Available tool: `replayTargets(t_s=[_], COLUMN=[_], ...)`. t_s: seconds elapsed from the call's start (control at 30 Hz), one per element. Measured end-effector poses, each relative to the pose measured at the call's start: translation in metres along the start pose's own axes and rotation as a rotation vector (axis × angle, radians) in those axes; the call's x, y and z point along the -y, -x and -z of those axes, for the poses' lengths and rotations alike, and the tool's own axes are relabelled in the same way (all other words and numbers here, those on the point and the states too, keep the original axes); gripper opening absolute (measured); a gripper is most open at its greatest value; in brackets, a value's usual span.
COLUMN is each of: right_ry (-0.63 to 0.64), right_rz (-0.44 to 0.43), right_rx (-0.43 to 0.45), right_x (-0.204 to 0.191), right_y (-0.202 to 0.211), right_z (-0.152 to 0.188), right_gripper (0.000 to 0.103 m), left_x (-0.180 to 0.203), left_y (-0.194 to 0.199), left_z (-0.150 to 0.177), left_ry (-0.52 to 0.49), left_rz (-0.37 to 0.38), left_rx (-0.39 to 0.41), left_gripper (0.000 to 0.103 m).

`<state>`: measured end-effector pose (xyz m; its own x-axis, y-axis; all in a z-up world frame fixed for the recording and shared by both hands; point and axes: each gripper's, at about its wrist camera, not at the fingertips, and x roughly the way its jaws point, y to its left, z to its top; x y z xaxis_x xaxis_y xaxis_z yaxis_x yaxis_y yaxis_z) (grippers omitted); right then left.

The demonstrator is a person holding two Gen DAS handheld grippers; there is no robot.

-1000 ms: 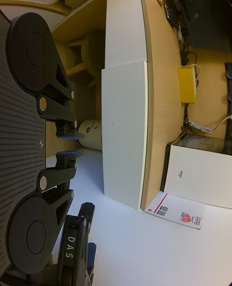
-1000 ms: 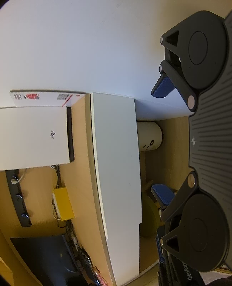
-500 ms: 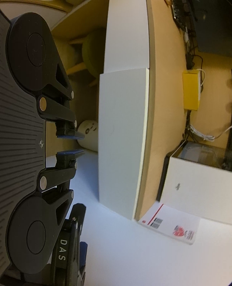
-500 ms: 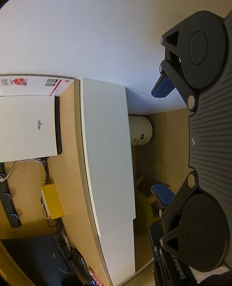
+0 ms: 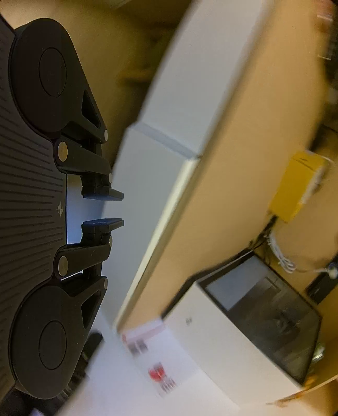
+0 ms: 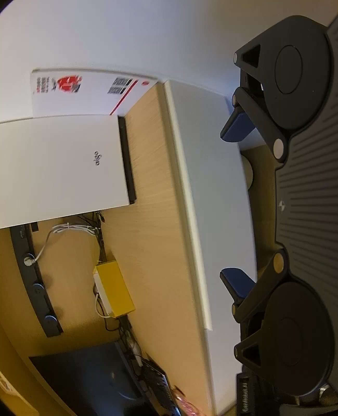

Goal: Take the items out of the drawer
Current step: 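Move both tools down toward the white drawer front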

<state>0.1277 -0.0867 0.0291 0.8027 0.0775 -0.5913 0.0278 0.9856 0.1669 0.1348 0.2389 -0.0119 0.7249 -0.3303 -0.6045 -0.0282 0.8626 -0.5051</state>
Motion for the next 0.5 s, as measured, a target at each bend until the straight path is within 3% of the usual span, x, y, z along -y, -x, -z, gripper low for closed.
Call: replayTargets(t_s=[0.07, 0.23, 0.33, 0.4, 0.5], right_ry=[0.021, 0.089, 0.118, 0.142, 0.155], right_rz=[0.035, 0.114, 0.128, 0.138, 0.1], right_rx=[-0.004, 0.006, -0.015, -0.02, -0.018], right_x=[-0.012, -0.026, -0.027, -0.026, -0.022], right_y=[-0.008, -0.022, -0.037, -0.05, -0.071], right_z=[-0.008, -0.013, -0.013, -0.014, -0.019], right_gripper=[0.103, 0.103, 0.103, 0.103, 0.103], left_x=[0.006, 0.013, 0.005, -0.001, -0.007], left_y=[-0.003, -0.012, -0.019, -0.027, -0.039], left_z=[-0.01, -0.02, -0.026, -0.033, -0.046], left_ry=[-0.096, -0.194, -0.199, -0.183, -0.141], left_rz=[-0.043, -0.112, -0.185, -0.193, -0.239], left_rx=[0.012, 0.039, 0.055, 0.067, 0.1], left_gripper=[0.016, 0.017, 0.017, 0.017, 0.017])
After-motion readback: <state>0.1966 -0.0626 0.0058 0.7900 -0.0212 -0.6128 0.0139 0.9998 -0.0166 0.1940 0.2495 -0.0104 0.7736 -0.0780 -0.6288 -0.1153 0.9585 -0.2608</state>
